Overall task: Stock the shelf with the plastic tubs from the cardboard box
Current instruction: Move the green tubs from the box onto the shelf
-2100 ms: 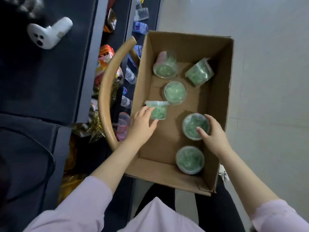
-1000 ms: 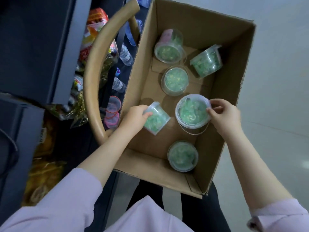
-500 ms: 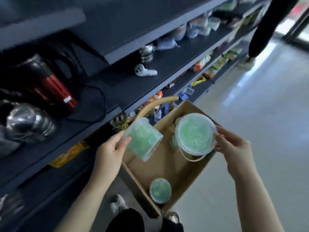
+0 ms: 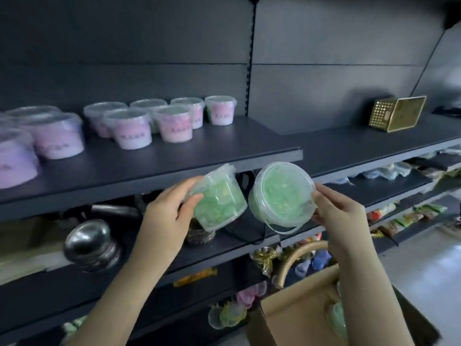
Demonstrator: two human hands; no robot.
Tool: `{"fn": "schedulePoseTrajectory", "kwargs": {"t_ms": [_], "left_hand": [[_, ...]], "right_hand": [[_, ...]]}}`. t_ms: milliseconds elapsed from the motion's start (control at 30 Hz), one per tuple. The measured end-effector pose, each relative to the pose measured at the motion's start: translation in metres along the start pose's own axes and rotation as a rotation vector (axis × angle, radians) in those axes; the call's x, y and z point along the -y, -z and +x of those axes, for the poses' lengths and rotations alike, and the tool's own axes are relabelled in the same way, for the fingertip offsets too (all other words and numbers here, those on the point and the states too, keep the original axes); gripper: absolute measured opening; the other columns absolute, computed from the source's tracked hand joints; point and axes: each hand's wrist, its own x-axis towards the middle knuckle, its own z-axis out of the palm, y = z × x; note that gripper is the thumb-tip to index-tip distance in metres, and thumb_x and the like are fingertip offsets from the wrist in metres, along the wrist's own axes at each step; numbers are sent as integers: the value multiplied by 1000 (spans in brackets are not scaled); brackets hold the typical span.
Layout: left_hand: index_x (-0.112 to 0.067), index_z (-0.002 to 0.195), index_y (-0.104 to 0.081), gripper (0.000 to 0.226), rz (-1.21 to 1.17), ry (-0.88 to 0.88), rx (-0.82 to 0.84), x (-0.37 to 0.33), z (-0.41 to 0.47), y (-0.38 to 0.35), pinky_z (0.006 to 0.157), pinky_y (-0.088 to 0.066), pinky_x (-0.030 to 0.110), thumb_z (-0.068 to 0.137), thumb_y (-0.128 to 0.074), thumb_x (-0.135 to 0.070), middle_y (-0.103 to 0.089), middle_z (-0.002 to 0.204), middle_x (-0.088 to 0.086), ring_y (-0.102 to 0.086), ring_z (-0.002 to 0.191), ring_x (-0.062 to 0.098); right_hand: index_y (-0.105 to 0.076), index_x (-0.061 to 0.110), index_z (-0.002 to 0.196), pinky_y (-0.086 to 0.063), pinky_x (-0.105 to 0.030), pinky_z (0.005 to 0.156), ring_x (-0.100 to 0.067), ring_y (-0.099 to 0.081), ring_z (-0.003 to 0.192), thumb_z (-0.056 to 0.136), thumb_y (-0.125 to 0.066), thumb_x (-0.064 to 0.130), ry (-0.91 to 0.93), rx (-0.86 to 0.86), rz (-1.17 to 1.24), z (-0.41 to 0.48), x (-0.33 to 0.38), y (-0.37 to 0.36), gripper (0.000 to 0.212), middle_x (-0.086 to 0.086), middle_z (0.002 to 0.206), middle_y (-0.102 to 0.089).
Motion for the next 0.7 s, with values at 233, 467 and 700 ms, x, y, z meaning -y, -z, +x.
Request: {"fn": "schedulePoseTrajectory", "kwargs": {"t_ms": [233,467,700], "left_hand": [[-16,123,-62,33,217,-183,-95,36,43,92,97,-39,15,90,-62,-17,-62,118,-9,-57,108,7],[-16,128,-59,36,374,-191,27,63,102,91,103,-40,32,93,-57,-24,-61,129,0,-53,121,19],[-25,114,-69,35,512,-241,24,81,147,58,78,-54,37,83,-66,-41,-69,112,-10,-58,107,12]], "right_hand": [[-74,20,96,-52,-14,53,-3,-68,68,92,-61,11,105,48,33,9,40,-105,16,7,80,-74],[-78,20,88,-57,-31,66,-19,-64,69,87,-59,10,116,63,-67,67,54,-162,22,1,78,-74],[-74,9,82,-60,-33,68,-16,-68,50,82,-70,22,91,83,-227,144,58,-178,14,1,54,-67]]}}
